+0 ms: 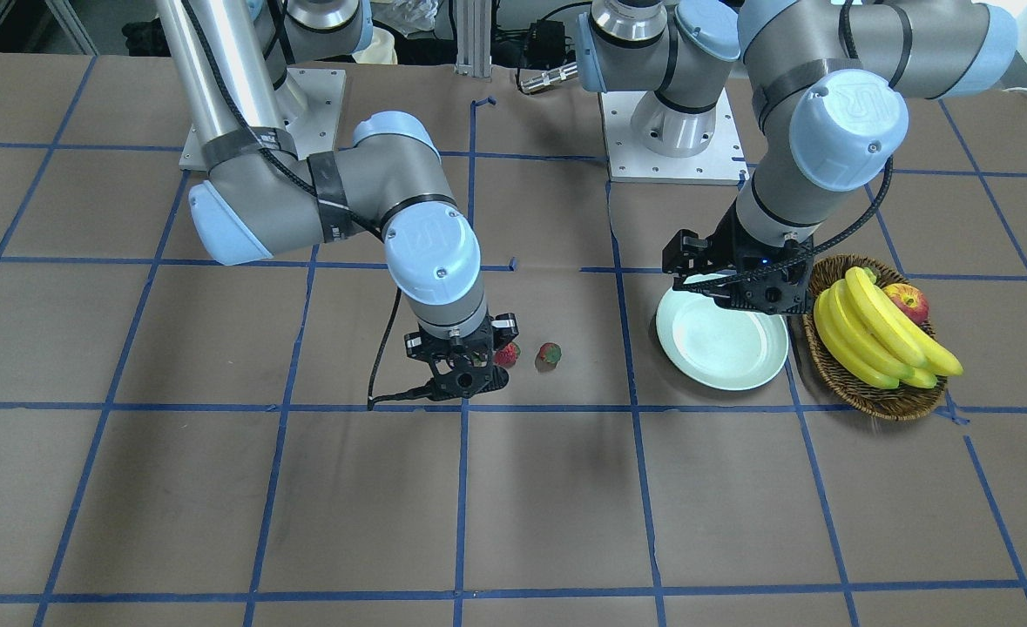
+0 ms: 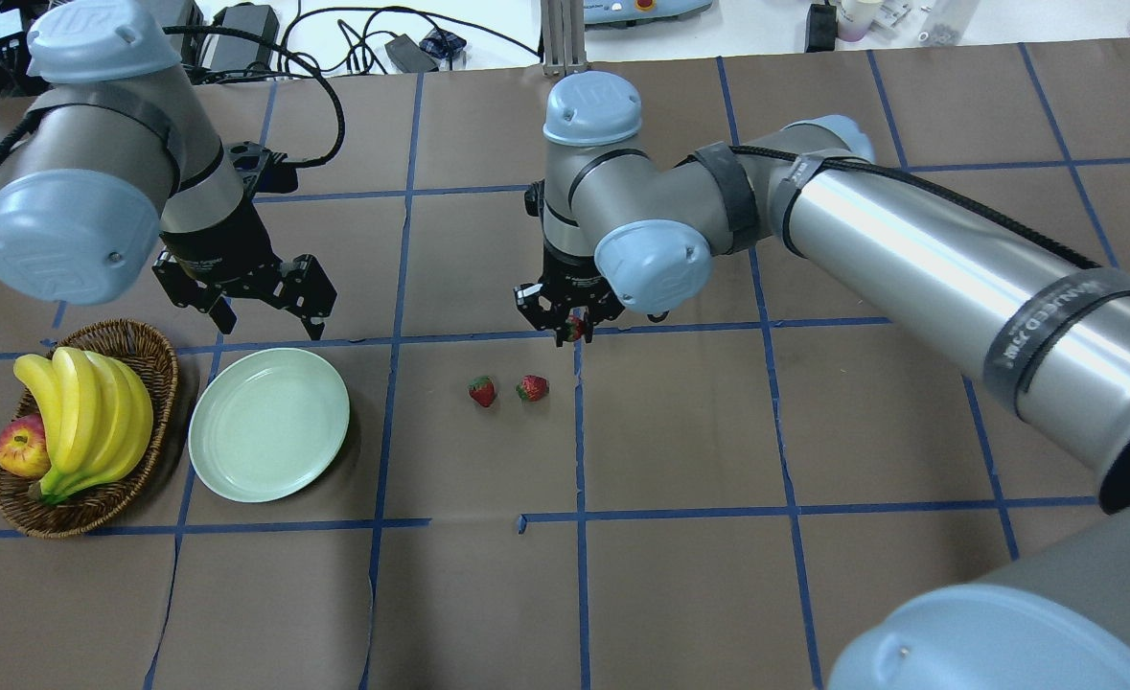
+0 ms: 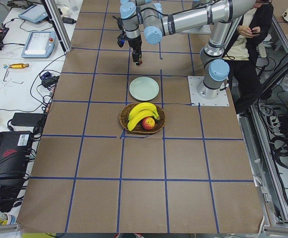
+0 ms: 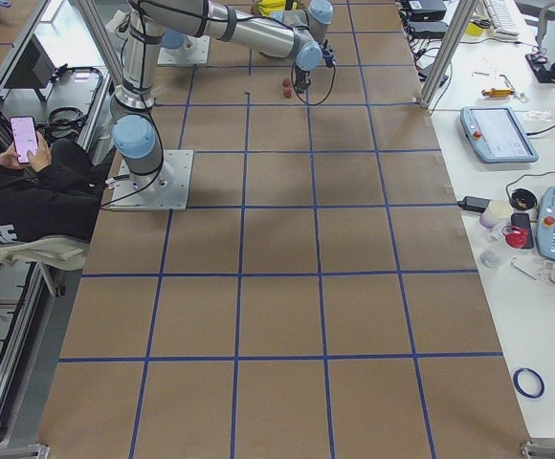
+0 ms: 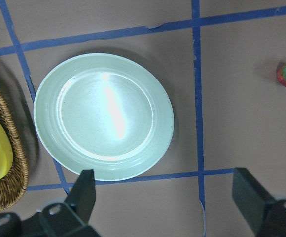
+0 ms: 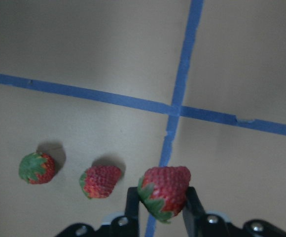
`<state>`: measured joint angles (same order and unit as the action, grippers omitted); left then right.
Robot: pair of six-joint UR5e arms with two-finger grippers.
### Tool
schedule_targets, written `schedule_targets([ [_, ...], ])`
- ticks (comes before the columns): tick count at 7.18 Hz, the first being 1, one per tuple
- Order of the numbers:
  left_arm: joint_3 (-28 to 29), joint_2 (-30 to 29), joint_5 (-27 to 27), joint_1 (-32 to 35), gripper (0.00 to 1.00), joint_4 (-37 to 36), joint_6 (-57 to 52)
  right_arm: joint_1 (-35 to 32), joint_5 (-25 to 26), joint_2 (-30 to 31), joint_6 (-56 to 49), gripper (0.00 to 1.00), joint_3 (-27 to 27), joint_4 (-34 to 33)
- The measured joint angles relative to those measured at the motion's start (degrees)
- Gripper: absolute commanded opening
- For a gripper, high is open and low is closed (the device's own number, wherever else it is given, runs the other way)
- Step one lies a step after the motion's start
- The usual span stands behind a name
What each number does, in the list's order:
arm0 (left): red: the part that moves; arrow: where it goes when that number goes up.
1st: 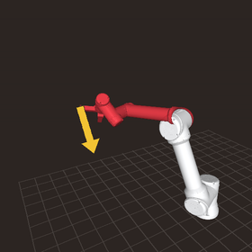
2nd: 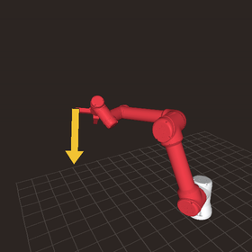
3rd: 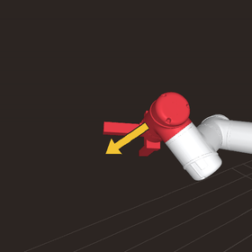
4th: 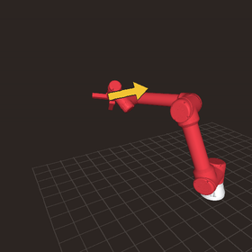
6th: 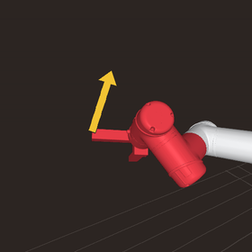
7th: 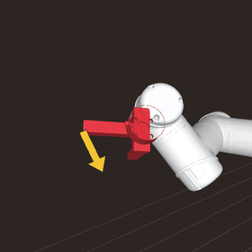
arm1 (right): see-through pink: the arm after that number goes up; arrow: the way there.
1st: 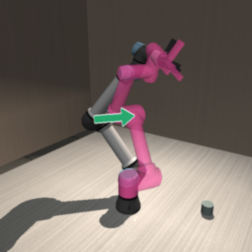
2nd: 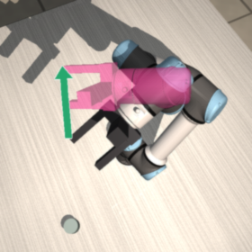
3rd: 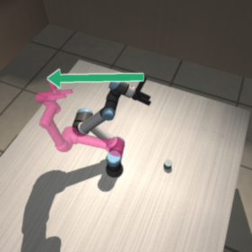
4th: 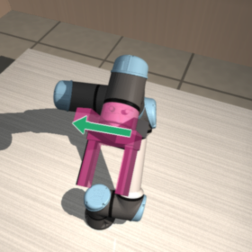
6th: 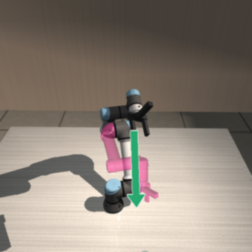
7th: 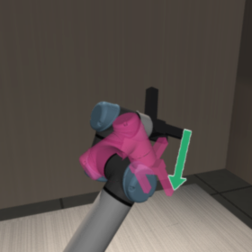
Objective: Collect all strawberries into plate
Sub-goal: 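Carry the last strawberry to the other two and lower it, then open and raise the right gripper away while the left arm reaches toward the strawberries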
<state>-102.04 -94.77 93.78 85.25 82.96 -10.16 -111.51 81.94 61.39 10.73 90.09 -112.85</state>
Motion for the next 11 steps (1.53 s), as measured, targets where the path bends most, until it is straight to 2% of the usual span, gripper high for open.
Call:
schedule_targets([
  [3, -0.2, -0.2, -0.1, 0.0, 1.00, 0.0, 0.3, -3.4, -1.1, -4.9, 1.6, 0.00, -2.5, -1.7],
  [4, -0.2, -0.2, -0.1, 0.0, 1.00, 0.0, 0.3, -4.0, -2.3, -5.6, 1.6, 0.05, -2.7, -1.9],
  [6, -0.3, -0.2, -0.2, 0.0, 1.00, 0.0, 0.3, -4.6, -3.3, -6.1, 1.5, 0.25, -2.8, -2.0],
  [7, -0.3, -0.2, -0.2, 0.0, 1.00, 0.0, 0.3, -4.6, -4.1, -6.1, 1.3, 0.46, -2.8, -2.0],
  [8, -0.3, -0.2, -0.2, 0.0, 1.00, 0.0, 0.3, -4.7, -4.9, -6.2, 1.2, 0.58, -2.7, -2.0],
  [9, -0.3, -0.2, -0.1, 0.0, 1.00, 0.0, 0.3, -4.7, -5.3, -6.2, 1.1, 0.79, -2.7, -2.0],
  [10, -0.3, -0.2, -0.1, 0.0, 1.00, 0.0, 0.3, -4.7, -5.5, -6.3, 0.8, 0.88, -2.8, -2.1],
  [11, -0.3, -0.2, -0.1, 0.0, 1.00, 0.1, 0.3, -4.7, -5.5, -6.3, 0.2, 0.92, -2.8, -2.2],
])
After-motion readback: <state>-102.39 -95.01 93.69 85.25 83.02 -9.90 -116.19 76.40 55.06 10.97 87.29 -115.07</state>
